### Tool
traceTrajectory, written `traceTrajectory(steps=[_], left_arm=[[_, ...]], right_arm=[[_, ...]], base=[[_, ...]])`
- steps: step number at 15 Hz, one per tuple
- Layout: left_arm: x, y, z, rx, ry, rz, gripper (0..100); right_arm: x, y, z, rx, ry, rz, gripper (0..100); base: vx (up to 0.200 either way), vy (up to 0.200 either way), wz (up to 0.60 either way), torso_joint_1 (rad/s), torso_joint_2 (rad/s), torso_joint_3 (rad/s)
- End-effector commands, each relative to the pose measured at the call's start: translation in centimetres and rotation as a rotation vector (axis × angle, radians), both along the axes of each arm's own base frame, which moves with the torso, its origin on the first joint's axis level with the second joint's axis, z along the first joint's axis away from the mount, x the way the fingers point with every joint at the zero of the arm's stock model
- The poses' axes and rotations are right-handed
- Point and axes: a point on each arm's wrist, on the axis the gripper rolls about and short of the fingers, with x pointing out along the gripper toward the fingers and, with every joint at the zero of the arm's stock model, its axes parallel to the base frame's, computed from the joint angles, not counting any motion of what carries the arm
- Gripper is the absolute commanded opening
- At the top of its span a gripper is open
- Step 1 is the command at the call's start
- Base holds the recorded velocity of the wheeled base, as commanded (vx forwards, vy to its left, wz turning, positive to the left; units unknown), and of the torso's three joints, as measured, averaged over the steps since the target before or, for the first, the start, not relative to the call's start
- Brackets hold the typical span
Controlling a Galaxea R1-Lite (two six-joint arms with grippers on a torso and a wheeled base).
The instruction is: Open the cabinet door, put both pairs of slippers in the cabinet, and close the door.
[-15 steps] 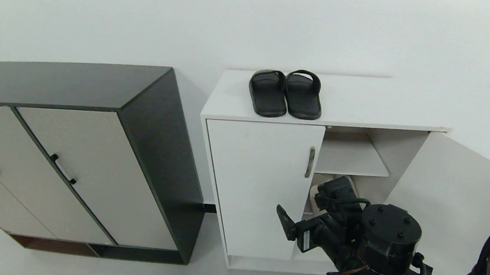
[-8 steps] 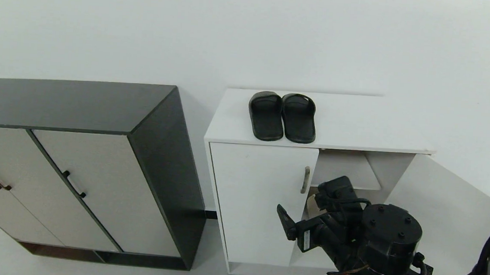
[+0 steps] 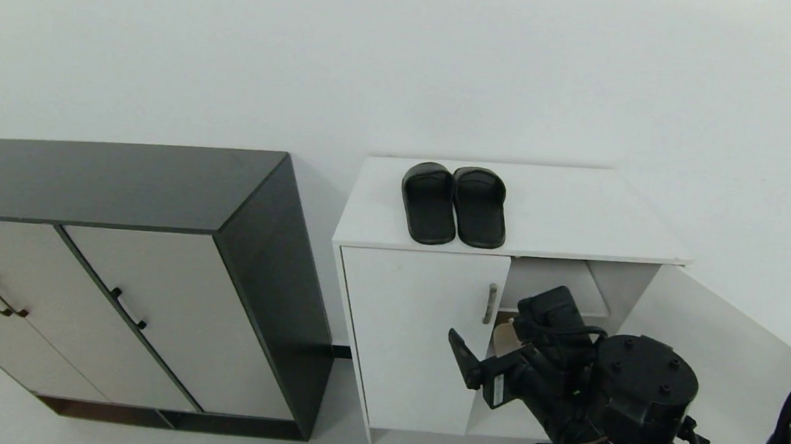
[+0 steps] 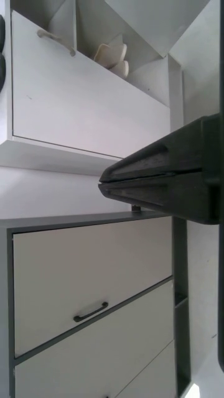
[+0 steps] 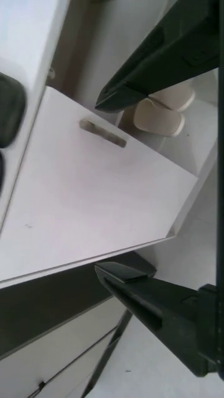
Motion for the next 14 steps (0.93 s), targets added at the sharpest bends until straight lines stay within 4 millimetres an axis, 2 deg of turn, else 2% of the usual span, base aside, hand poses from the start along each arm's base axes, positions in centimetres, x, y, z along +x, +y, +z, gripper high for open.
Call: traceTrajectory(steps=[1,3,5,9,12,14], left_arm=[[0.0,0.0,0.0,0.001,0.001,0.001,0],[0.0,0.0,0.0,0.001,0.001,0.001,0],[0.0,0.0,0.0,0.001,0.001,0.001,0],[0.0,0.0,0.0,0.001,0.001,0.001,0],[0.0,0.0,0.0,0.002,0.001,0.001,0],[0.0,0.0,0.0,0.001,0.001,0.001,0]], right_arm=[[-0.3,-0.3,1.2,-0.008,0.002,-0.001,100],[-0.9,-0.8,3.8,-0.013,0.078,-0.003,100],[-1.7,-0.1,6.6,0.032,0.169,-0.047,100],[-0.7,1.6,10.2,0.124,0.232,-0.104,100],[-0.3,2.2,11.5,0.132,0.216,-0.116,100],[0.5,2.9,10.8,0.107,0.22,-0.168,100]], base=[[0.0,0.0,0.0,0.0,0.0,0.0],[0.0,0.0,0.0,0.0,0.0,0.0],[0.0,0.0,0.0,0.0,0.0,0.0],[0.0,0.0,0.0,0.0,0.0,0.0],[0.0,0.0,0.0,0.0,0.0,0.0],[0.0,0.0,0.0,0.0,0.0,0.0]])
